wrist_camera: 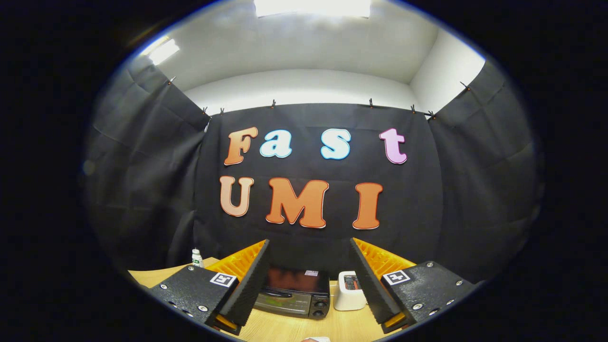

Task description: Open the toaster oven, put the food inside, and close the toaster oven door.

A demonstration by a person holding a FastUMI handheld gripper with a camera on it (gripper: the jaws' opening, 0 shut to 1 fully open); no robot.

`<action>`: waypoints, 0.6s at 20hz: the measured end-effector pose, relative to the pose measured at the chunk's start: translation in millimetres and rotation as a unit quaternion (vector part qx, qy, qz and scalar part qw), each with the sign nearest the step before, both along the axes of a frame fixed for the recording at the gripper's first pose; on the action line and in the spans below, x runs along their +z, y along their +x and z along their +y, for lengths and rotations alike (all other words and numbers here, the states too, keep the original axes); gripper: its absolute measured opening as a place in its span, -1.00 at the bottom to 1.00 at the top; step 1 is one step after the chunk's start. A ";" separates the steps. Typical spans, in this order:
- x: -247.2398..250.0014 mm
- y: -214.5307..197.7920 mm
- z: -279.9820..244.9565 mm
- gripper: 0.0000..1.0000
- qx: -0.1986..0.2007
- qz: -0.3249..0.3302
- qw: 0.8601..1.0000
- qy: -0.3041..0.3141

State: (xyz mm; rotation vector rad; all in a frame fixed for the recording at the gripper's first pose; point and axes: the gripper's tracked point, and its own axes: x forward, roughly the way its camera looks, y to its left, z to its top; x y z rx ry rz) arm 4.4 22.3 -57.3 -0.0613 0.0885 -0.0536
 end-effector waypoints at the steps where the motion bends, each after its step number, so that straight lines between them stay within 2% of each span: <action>1: 3.4 -2.8 0.4 0.92 0.004 -0.001 1.000 0.008; 6: 15.4 -6.5 -2.4 0.92 0.015 -0.018 1.000 0.003; 12: 3.1 -8.3 9.0 0.93 0.038 -0.002 0.999 -0.003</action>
